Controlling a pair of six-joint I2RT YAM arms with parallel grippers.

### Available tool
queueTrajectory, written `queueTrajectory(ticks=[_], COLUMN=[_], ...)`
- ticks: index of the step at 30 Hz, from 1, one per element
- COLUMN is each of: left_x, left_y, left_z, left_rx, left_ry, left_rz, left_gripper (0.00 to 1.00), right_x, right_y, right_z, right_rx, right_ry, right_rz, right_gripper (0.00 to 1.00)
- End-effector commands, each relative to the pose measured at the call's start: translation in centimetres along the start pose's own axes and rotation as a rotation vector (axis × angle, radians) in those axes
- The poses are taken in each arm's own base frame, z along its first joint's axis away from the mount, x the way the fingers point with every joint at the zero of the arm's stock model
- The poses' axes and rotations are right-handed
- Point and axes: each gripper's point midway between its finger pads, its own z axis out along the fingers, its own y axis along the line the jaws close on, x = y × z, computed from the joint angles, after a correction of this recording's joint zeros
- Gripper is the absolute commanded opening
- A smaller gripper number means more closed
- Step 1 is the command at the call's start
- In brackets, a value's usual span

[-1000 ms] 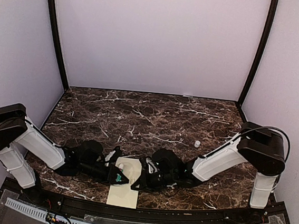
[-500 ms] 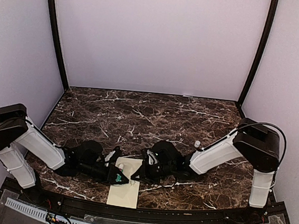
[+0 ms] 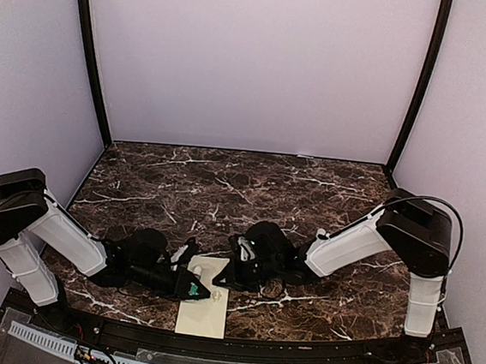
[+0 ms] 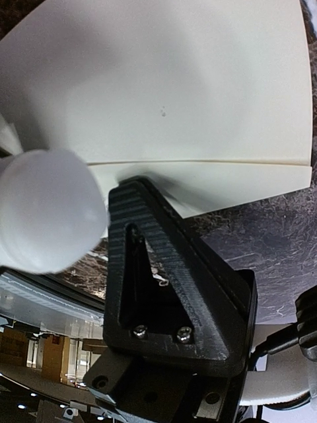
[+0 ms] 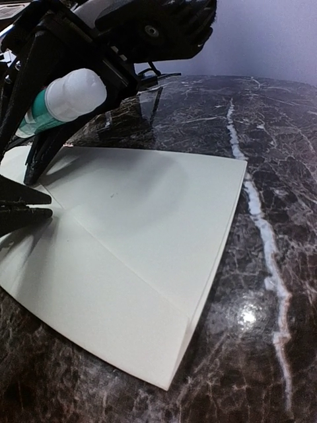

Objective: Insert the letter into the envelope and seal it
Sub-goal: Seal the envelope flap on the envelope.

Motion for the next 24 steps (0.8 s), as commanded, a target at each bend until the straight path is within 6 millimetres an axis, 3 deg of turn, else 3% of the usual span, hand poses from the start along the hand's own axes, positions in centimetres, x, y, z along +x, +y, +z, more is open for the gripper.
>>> queueTrajectory(ticks=[1, 13, 24], left_x=[2.1, 2.0, 1.9], left_y=[2.8, 2.7, 2.7], left_z=[-0.1, -0.2, -0.5], left_rx=[-0.089, -0.089, -0.097], left_ry=[0.061, 0.054, 0.048], left_rz=[-0.046, -0.045, -0.039], left_gripper=[0.00, 0.00, 0.00], right_x=[0.5, 4.6, 6.6], right_y=[0.1, 0.9, 0.2], right_z=[0.0, 0.7, 0.4], right_rx=[-0.015, -0.042, 0.003], right_ry=[0.016, 0.097, 0.118], right_rz=[-0.011, -0.008, -0.007], right_gripper=[0.00, 0.00, 0.00])
